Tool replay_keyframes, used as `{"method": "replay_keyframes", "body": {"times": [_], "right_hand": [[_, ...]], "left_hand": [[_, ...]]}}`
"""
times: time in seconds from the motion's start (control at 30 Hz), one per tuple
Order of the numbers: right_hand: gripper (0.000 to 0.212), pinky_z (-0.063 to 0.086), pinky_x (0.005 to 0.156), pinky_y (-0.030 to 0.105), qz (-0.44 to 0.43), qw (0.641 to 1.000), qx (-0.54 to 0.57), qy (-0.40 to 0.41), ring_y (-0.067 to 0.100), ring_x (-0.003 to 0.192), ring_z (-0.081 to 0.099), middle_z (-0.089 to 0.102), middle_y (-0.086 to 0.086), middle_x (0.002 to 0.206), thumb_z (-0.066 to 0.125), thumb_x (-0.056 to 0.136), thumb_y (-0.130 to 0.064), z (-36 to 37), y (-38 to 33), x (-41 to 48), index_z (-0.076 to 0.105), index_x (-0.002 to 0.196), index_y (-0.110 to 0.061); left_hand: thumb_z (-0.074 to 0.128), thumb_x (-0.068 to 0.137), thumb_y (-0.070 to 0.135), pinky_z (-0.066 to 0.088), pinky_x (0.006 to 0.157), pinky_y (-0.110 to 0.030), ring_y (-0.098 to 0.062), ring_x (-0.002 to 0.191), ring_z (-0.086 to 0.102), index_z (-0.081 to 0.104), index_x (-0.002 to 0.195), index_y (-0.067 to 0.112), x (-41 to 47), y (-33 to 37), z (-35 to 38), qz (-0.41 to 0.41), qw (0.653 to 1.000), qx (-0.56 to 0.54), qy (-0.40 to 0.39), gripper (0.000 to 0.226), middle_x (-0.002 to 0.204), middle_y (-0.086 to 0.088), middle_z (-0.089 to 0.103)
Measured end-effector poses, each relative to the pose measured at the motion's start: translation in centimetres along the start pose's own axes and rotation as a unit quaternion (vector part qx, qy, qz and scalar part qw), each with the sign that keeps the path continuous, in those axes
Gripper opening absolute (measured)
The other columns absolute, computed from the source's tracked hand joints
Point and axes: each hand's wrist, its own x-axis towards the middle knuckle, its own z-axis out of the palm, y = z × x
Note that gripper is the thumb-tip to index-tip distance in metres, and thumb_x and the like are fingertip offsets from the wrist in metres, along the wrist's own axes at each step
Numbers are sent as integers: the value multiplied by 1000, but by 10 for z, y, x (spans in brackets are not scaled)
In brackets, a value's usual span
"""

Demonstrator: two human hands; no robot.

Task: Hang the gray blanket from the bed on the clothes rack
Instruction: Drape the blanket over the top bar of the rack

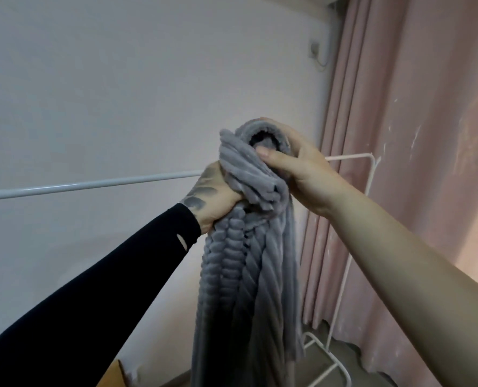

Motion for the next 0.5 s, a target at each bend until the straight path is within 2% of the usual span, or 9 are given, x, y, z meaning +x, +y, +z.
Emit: {"method": "replay_keyframes", "body": {"times": [0.07, 0.13, 0.2, 0.27, 0.33, 0.37, 0.43, 0.47, 0.5], "right_hand": [[72, 53, 108, 41, 56, 998, -2, 25, 22, 128, 67, 72, 6, 136, 79, 91, -22, -6, 9, -11, 46, 154, -18], [69, 60, 90, 29, 80, 993, -90, -5, 9, 116, 72, 77, -7, 127, 84, 83, -37, -8, 20, -21, 54, 145, -30], [59, 56, 75, 13, 95, 978, -171, -73, -4, 105, 72, 76, -18, 123, 85, 80, -47, -5, 30, -30, 63, 134, -36], [58, 54, 85, 8, 133, 953, -231, -142, -8, 109, 69, 73, -24, 126, 88, 82, -44, 5, 37, -34, 62, 134, -39], [59, 52, 107, 24, 175, 917, -301, -195, 2, 120, 68, 72, -19, 132, 86, 86, -42, 12, 51, -37, 61, 139, -37], [52, 51, 112, 33, 195, 904, -325, -198, 7, 119, 69, 73, -15, 131, 82, 89, -43, 11, 57, -38, 65, 138, -34], [33, 54, 109, 45, 240, 909, -308, -144, 16, 108, 76, 80, -6, 118, 74, 94, -37, 4, 64, -34, 75, 125, -26], [26, 57, 104, 52, 249, 920, -290, -90, 25, 104, 78, 82, 2, 112, 72, 95, -31, -2, 65, -30, 78, 118, -19], [23, 57, 99, 60, 244, 934, -260, -23, 37, 103, 77, 82, 13, 108, 69, 95, -23, -5, 64, -23, 79, 112, -12]], "left_hand": [[71, 89, 9, 56, 58, -22, -5, 66, 71, 71, 85, 16, 10, 0, -8, 16, 994, -55, 88, 8, 75, 5, 77], [69, 90, 4, 59, 63, -25, -8, 72, 73, 70, 92, 9, 19, 2, -14, 34, 985, -84, 149, 5, 81, 3, 78], [69, 89, 3, 61, 69, -32, -16, 79, 75, 71, 95, 6, 26, 7, -16, 41, 977, -114, 174, 7, 87, -4, 79], [69, 90, 5, 64, 76, -46, -32, 88, 77, 70, 102, -1, 31, 15, -17, 31, 968, -168, 186, 13, 96, -16, 78], [68, 92, 6, 61, 85, -59, -45, 97, 73, 68, 111, -8, 33, 23, -22, 25, 958, -209, 192, 23, 110, -30, 73], [67, 94, 6, 59, 88, -61, -45, 95, 71, 66, 114, -10, 32, 28, -27, 29, 956, -220, 192, 26, 113, -34, 70], [64, 98, 8, 51, 88, -65, -42, 92, 60, 63, 117, -14, 31, 34, -42, 29, 955, -219, 196, 29, 111, -40, 67], [64, 98, 10, 49, 85, -69, -39, 91, 57, 64, 113, -13, 31, 35, -50, 26, 955, -211, 205, 27, 107, -41, 66], [63, 99, 11, 53, 80, -65, -36, 82, 58, 66, 106, -9, 30, 37, -59, 26, 954, -202, 219, 21, 96, -38, 69]]}}
